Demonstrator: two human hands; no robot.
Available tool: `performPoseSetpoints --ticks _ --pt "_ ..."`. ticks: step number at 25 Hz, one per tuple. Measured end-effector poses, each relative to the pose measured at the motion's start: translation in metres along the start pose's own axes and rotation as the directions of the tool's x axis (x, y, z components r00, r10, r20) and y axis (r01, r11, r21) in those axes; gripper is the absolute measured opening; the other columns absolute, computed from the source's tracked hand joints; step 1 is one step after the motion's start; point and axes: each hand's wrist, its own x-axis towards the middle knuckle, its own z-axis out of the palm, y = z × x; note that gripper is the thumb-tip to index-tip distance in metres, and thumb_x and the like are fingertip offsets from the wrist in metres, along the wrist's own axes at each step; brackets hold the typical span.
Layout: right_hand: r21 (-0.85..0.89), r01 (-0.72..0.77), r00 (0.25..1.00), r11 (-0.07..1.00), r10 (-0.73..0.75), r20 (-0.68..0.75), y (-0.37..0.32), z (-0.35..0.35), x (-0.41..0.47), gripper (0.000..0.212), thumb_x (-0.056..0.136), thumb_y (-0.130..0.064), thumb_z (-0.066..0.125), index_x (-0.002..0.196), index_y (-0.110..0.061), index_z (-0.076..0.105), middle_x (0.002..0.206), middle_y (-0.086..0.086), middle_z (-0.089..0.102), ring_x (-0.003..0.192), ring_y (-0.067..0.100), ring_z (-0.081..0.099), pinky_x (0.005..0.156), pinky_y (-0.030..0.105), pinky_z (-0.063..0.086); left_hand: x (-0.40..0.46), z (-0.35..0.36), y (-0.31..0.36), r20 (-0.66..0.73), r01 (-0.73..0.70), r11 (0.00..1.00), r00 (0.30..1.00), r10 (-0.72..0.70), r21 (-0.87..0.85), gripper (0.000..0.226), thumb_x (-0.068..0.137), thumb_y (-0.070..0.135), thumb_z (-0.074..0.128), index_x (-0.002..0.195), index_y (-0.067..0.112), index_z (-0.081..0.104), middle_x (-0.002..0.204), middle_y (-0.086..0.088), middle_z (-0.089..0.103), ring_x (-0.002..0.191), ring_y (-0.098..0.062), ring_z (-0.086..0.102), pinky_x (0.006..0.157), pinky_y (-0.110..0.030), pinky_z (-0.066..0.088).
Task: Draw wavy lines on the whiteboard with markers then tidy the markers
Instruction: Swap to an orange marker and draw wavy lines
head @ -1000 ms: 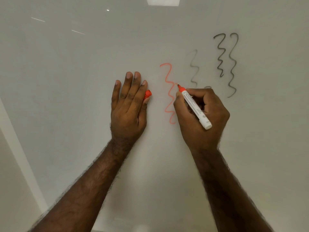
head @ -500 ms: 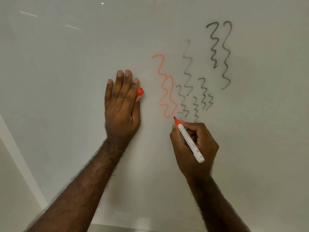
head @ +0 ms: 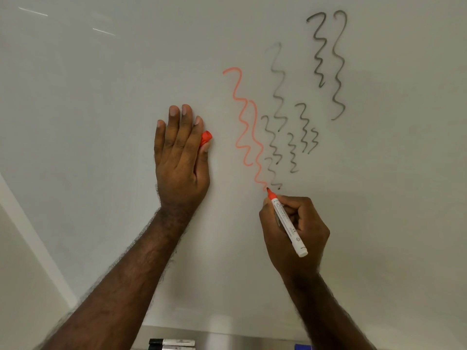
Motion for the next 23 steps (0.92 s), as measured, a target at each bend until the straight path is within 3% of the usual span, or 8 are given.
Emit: performPoseSetpoints --ticks 4,6,10,14,23 --pt "0.015 0.078 0.995 0.997 -0.078 0.056 -0.007 0.008 0.006 0.015 0.09 -0.021 0.081 0.085 -0.01 0.072 0.071 -0.004 0.065 0.059 0.01 0.058 0.061 0.017 0.05 -0.004 0.001 0.0 0.002 0.007 1.0 1.0 -0.007 0.01 0.038 0.105 0.004 0.058 0.141 -0.007 0.056 0.15 -0.028 0.05 0.145 -0.046 0.043 0.121 -0.064 0.031" --pt "-0.009 0.13 0.986 0.991 -0.128 0.111 -0.01 0.013 0.01 0.015 0.091 -0.022 0.082 0.086 -0.011 0.073 0.073 -0.003 0.068 0.061 0.012 0.06 0.06 0.021 0.052 -0.006 0.0 0.0 0.008 0.009 1.0 1.0 -0.009 0.015 0.038 0.105 0.004 0.058 0.141 -0.007 0.055 0.15 -0.029 0.05 0.145 -0.047 0.042 0.12 -0.065 0.031" --pt "0.042 0.06 0.995 0.997 -0.063 0.081 -0.005 0.009 0.015 0.012 0.092 -0.022 0.082 0.09 -0.013 0.074 0.073 -0.006 0.068 0.06 0.011 0.061 0.057 0.025 0.051 -0.01 0.0 0.001 0.017 0.011 1.0 1.0 -0.012 0.014 0.038 0.105 0.004 0.058 0.142 -0.007 0.054 0.15 -0.03 0.049 0.145 -0.047 0.042 0.121 -0.065 0.03" --pt "-0.024 0.055 0.983 0.998 -0.05 0.177 0.005 -0.002 -0.005 0.014 0.09 -0.021 0.082 0.083 -0.015 0.07 0.068 -0.008 0.063 0.055 0.013 0.056 0.052 0.03 0.049 -0.015 0.0 0.0 0.018 0.012 1.0 1.0 -0.013 0.018 0.039 0.104 0.003 0.058 0.142 -0.007 0.054 0.151 -0.03 0.049 0.145 -0.047 0.041 0.122 -0.063 0.029" --pt "-0.076 0.018 0.979 0.997 -0.003 0.204 0.031 -0.024 -0.028 0.014 0.088 -0.02 0.083 0.086 -0.014 0.07 0.071 -0.007 0.064 0.056 0.013 0.057 0.051 0.033 0.05 -0.028 0.0 0.002 0.017 0.02 0.999 1.0 -0.021 0.027 0.039 0.104 0.002 0.058 0.141 -0.008 0.054 0.151 -0.03 0.047 0.146 -0.047 0.04 0.124 -0.061 0.027"
